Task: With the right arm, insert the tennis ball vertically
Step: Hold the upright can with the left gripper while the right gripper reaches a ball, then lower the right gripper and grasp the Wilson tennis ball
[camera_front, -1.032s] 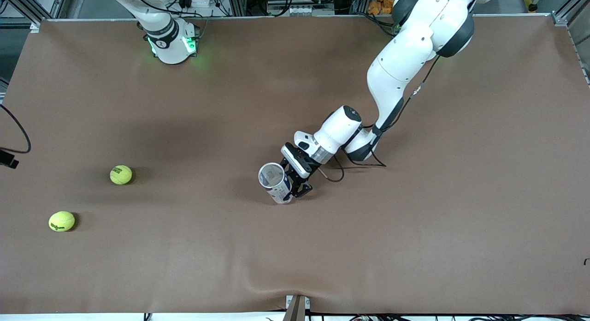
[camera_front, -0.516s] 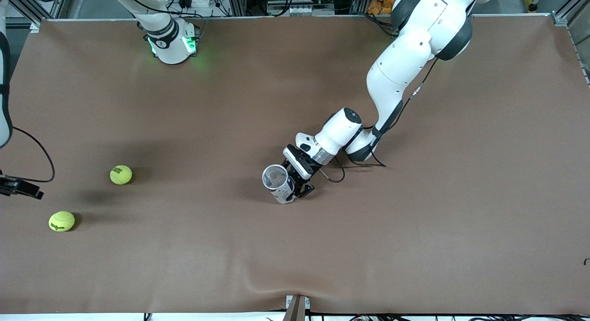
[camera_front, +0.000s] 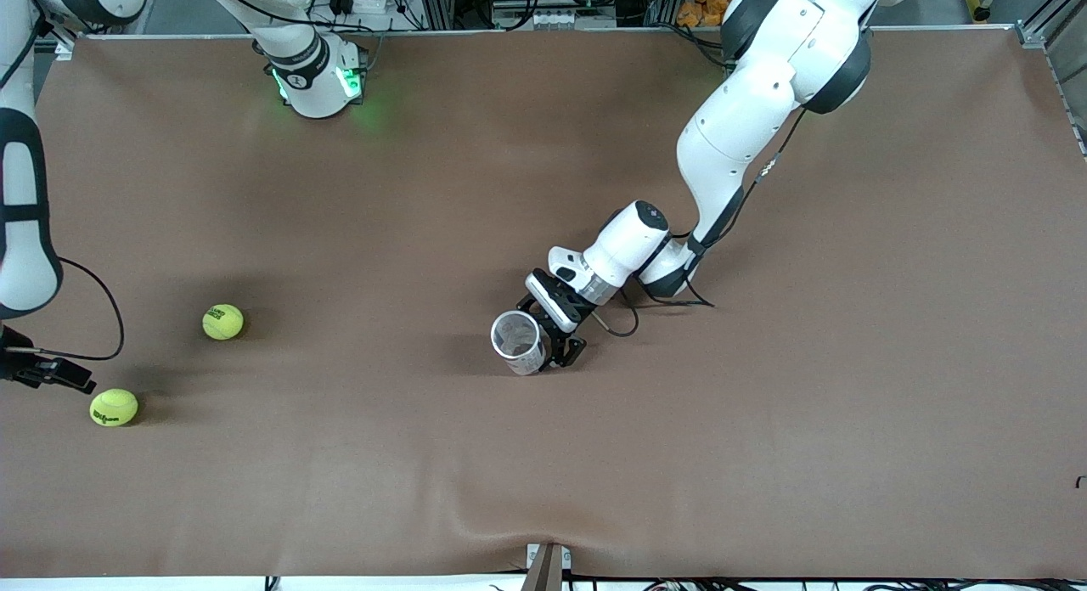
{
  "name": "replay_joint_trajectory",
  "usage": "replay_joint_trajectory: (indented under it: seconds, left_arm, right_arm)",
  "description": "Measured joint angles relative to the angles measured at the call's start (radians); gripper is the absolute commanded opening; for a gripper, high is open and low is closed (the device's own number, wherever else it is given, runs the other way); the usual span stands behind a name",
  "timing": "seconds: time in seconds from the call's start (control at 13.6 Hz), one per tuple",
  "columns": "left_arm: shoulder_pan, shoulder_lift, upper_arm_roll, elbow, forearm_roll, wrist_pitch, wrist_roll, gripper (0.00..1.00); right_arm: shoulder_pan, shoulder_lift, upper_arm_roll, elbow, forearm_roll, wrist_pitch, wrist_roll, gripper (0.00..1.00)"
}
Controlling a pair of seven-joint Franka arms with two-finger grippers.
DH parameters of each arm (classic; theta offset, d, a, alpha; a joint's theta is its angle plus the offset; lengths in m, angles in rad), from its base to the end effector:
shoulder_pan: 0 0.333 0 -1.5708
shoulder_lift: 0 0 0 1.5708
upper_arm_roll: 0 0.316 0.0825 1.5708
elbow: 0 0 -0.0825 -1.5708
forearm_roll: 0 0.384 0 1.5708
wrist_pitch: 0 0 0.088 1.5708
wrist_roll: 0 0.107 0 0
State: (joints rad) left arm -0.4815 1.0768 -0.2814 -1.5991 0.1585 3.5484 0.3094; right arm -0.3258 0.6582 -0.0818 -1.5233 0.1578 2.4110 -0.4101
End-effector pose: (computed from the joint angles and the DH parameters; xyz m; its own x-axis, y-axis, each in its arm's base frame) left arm 0.5323 -0.4670 0.1253 0.3009 -0.5220 0.7981 -0.8089 -0.5829 -0.0762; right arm 0.6752 -0.2790 0.2970 0.9679 -0.0754 0.2399 -0.0820 -0.9965 0.0177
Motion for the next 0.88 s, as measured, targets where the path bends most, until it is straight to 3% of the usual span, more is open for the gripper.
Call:
replay_joint_trajectory:
  seconds: [0.37,0.88]
  left_arm:
    - [0.017,-0.003,-0.001,-0.014,0.0,0.001,0.0,1.0]
    - [0.046,-0.029,-0.058,-0.05,0.0,0.001,0.0,1.0]
  right_arm:
    - [0.001,0.095,0.016,-0.004,0.061,0.193,-0.177,1.0]
    - [-0.006,0.121,0.016,-0.006,0.096,0.25,-0.214,1.0]
